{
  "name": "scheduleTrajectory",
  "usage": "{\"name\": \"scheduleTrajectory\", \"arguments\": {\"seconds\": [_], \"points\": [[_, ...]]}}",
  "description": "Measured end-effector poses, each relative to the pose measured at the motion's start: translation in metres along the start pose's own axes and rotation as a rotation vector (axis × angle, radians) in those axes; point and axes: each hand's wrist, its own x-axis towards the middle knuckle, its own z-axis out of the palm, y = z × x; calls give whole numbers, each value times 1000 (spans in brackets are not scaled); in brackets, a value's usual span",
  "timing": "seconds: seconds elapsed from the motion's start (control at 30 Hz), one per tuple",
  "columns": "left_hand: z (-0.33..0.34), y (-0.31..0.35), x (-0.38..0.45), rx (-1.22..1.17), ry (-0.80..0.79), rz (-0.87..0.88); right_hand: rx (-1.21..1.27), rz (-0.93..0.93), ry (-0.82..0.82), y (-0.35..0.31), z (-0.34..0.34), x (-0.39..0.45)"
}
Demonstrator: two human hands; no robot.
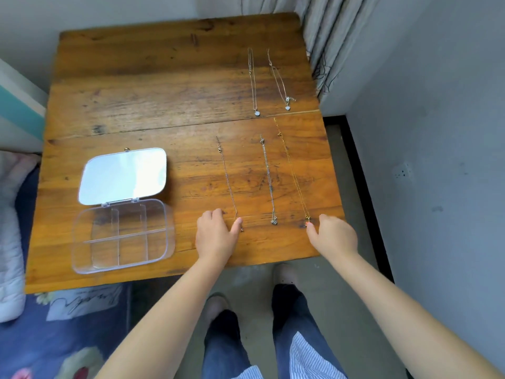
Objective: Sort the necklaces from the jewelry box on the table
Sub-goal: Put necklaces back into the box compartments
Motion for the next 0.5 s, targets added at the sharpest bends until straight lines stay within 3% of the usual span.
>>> {"name": "scheduleTrajectory", "arguments": {"seconds": [0.23, 0.37, 0.5], "points": [[27, 21, -8, -140, 125, -213, 169, -270, 22, -2, 11, 13], [31, 17, -7, -115, 177, -194, 150, -329, 17, -2, 9, 19], [28, 18, -7, 72, 77, -130, 36, -382, -58, -5, 4, 27]]}}
